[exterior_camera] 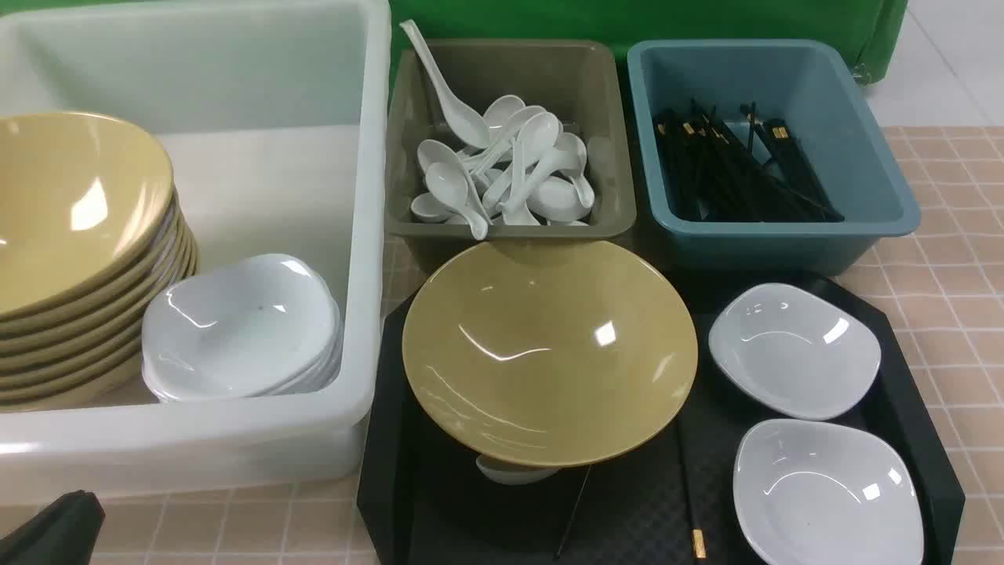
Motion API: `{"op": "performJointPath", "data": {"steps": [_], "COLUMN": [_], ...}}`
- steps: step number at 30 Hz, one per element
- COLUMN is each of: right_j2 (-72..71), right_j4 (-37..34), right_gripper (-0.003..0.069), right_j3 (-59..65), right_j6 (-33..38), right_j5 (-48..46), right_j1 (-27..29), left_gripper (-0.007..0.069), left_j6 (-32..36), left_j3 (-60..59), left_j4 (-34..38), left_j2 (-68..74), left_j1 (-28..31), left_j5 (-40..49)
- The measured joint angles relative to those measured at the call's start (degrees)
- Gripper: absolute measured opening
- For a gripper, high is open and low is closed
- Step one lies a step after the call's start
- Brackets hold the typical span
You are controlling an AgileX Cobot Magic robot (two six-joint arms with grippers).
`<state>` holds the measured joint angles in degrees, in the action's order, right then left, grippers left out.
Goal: On brown table put chopsticks spoon bowls plates into blue grey white boxes.
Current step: 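Grasp the large bowl on the tray by its rim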
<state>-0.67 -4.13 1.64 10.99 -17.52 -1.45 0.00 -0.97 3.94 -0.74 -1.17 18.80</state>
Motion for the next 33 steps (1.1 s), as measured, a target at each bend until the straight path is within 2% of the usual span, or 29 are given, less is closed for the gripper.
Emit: {"op": "performJointPath", "data": {"steps": [33], "right_j2": [0.0], "right_j4": [0.0], "right_gripper": [0.0239], "right_j3": [0.0], "right_j6": [0.0], "right_j5": [0.0], "right_j1": [0.0], "left_gripper": [-0.0007], "left_j6": [0.0], "left_j3": [0.0], "left_j4": [-0.73], "left_j2": [0.0], "left_j1": [0.0], "left_j5": [-0.07]}}
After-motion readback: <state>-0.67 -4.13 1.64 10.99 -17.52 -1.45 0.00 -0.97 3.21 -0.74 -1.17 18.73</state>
